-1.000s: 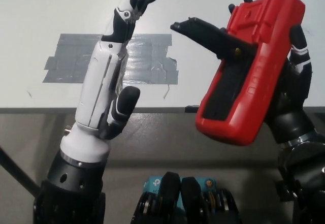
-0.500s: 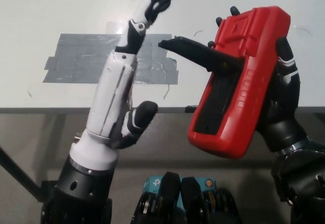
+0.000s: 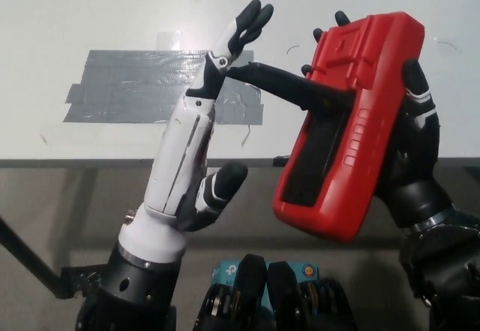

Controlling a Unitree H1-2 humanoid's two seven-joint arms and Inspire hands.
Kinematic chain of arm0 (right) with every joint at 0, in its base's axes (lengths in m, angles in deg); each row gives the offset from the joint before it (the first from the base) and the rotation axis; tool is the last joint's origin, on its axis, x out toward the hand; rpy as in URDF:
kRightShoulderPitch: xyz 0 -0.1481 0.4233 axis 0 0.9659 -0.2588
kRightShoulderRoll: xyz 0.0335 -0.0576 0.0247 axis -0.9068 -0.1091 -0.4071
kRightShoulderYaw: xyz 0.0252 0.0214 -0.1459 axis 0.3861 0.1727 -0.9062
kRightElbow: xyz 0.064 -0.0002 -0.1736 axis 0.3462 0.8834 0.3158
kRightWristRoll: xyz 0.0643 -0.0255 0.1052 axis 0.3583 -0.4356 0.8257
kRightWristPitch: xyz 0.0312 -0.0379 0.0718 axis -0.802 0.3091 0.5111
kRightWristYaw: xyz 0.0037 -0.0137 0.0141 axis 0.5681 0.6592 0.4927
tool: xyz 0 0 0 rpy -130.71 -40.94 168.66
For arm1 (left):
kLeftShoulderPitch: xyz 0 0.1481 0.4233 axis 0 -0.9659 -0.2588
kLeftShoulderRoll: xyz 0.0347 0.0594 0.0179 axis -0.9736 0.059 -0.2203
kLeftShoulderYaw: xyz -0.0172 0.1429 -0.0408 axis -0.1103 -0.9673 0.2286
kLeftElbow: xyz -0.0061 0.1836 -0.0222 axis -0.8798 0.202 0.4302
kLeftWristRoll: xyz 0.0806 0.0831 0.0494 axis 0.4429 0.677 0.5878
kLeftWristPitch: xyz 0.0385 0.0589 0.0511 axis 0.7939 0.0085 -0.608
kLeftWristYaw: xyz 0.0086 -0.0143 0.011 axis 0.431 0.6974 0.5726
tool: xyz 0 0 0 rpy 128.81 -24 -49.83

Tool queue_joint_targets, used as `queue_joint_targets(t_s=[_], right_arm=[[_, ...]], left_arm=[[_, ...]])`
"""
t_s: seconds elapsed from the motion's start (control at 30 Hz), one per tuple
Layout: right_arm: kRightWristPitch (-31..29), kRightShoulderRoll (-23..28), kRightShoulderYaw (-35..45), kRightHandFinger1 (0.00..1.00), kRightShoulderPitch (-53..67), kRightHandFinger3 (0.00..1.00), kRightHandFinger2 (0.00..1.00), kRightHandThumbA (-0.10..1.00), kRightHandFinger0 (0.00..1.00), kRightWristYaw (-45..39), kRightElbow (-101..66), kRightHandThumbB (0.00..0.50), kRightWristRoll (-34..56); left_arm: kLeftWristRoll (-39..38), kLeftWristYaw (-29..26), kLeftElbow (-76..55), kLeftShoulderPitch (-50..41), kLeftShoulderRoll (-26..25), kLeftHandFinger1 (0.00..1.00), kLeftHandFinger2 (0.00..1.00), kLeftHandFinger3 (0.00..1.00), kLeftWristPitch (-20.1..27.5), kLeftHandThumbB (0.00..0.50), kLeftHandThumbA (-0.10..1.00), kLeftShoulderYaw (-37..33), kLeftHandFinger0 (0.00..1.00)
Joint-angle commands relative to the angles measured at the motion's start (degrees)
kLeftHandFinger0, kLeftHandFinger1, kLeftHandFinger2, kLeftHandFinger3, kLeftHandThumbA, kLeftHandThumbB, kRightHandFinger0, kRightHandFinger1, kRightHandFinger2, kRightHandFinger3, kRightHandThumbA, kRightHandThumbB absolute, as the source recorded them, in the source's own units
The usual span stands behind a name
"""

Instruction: The robot first picks the multimeter with right hand and then unfolds the black stand on the back of it using left hand

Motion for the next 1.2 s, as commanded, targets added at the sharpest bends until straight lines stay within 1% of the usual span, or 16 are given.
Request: queue_joint_targets(t_s=[0.0, 0.07, 0.2, 0.23, 0.27, 0.3, 0.33, 0.43, 0.5, 0.6, 0.73, 0.77, 0.97, 1.03, 1.13, 1.17], right_arm=[[-1.1, 0.2, 0.6, 0.01, -2.8, 0.55, 0.54, -0.1, 0.0, -2.8, -1.5, 0.113, 1.8], [-1.5, 0.3, 1.1, 0.02, -3.0, 0.6, 0.61, -0.1, 0.0, -2.6, -1.3, 0.121, 2.1], [-1.6, 0.2, 2.1, 0.03, -3.3, 0.6, 0.62, -0.1, 0.0, -1.3, -1.2, 0.122, 2.6], [-1.5, 0.3, 2.3, 0.06, -3.6, 0.62, 0.67, -0.1, 0.0, -1.1, -1.1, 0.121, 2.7], [-1.5, 0.4, 2.5, 0.08, -3.9, 0.63, 0.7, -0.1, 0.0, -1.1, -0.9, 0.12, 2.8], [-1.4, 0.3, 2.7, 0.12, -4.1, 0.66, 0.73, -0.1, 0.0, -0.9, -0.9, 0.125, 3.1], [-1.3, 0.3, 3.0, 0.14, -4.3, 0.67, 0.75, -0.1, 0.0, -0.9, -0.7, 0.118, 3.8], [-1.2, 0.3, 3.2, 0.16, -4.5, 0.7, 0.76, -0.1, 0.0, -0.9, -0.6, 0.117, 3.7], [-1.2, 0.2, 3.3, 0.16, -4.7, 0.7, 0.76, -0.1, 0.0, -1.2, -0.4, 0.116, 3.8], [-1.3, 0.2, 3.5, 0.17, -4.9, 0.7, 0.76, -0.1, 0.0, -1.1, -0.3, 0.118, 4.1], [-1.3, 0.2, 3.4, 0.15, -5.2, 0.7, 0.71, -0.1, 0.0, -1.0, -0.3, 0.116, 3.7], [-1.3, 0.2, 3.5, 0.12, -5.2, 0.67, 0.66, -0.1, 0.0, -1.1, -0.3, 0.113, 3.9], [-1.5, 0.0, 3.3, 0.08, -5.5, 0.62, 0.61, -0.1, 0.0, -0.7, -0.7, 0.129, 3.0], [-1.8, -0.6, 3.5, 0.08, -5.6, 0.6, 0.6, -0.1, 0.0, 0.4, -1.3, 0.123, 3.6], [-2.1, -1.4, 3.5, 0.1, -5.7, 0.6, 0.63, -0.1, 0.0, 1.4, -2.0, 0.115, 3.8], [-2.4, -2.1, 3.6, 0.14, -5.8, 0.64, 0.68, -0.1, 0.0, 2.5, -2.4, 0.114, 4.6]], left_arm=[[0.6, -0.9, -0.6, -0.2, 1.1, 1.0, 1.0, 1.0, 3.9, 0.275, 1.0, -0.5, 1.0], [1.3, -0.8, -1.0, -0.6, 1.1, 1.0, 1.0, 1.0, 4.5, 0.27, 1.0, -0.5, 1.0], [2.5, -1.1, -1.8, -1.1, 1.4, 1.0, 1.0, 1.0, 5.4, 0.269, 1.0, -0.3, 1.0], [2.5, -1.4, -1.9, -1.0, 1.6, 0.97, 0.94, 1.0, 5.8, 0.252, 1.0, -0.1, 1.0], [2.4, -1.5, -1.9, -0.8, 1.6, 0.94, 0.92, 1.0, 6.0, 0.248, 1.0, 0.0, 1.0], [2.1, -1.5, -2.0, -0.8, 1.8, 0.86, 0.84, 1.0, 6.2, 0.243, 1.0, 0.2, 1.0], [2.3, -1.7, -2.1, -0.9, 2.0, 0.79, 0.79, 1.0, 6.5, 0.229, 1.0, 0.3, 1.0], [1.7, -1.7, -2.1, -0.7, 2.1, 0.65, 0.69, 1.0, 7.2, 0.212, 1.0, 0.6, 1.0], [1.1, -1.5, -2.3, -0.7, 2.2, 0.63, 0.67, 1.0, 6.9, 0.213, 1.0, 0.7, 1.0], [0.5, -1.4, -2.5, -0.6, 2.1, 0.56, 0.62, 1.0, 6.8, 0.208, 1.0, 0.8, 1.0], [0.1, -1.4, -2.0, -0.3, 1.9, 0.48, 0.54, 1.0, 7.5, 0.197, 1.0, 1.0, 1.0], [0.1, -1.4, -1.9, -0.3, 2.0, 0.46, 0.53, 1.0, 7.7, 0.197, 1.0, 1.1, 1.0], [0.3, -1.6, -1.6, -0.7, 2.0, 0.44, 0.51, 1.0, 8.5, 0.19, 1.0, 1.1, 1.0], [0.0, -1.3, -1.8, -0.9, 2.2, 0.44, 0.51, 1.0, 8.2, 0.192, 1.0, 0.8, 1.0], [-0.4, -1.0, -2.0, -1.2, 2.3, 0.45, 0.52, 1.0, 7.8, 0.204, 1.0, 0.4, 1.0], [-0.4, -0.8, -2.3, -1.4, 2.5, 0.46, 0.53, 1.0, 7.5, 0.214, 1.0, 0.2, 1.0]])
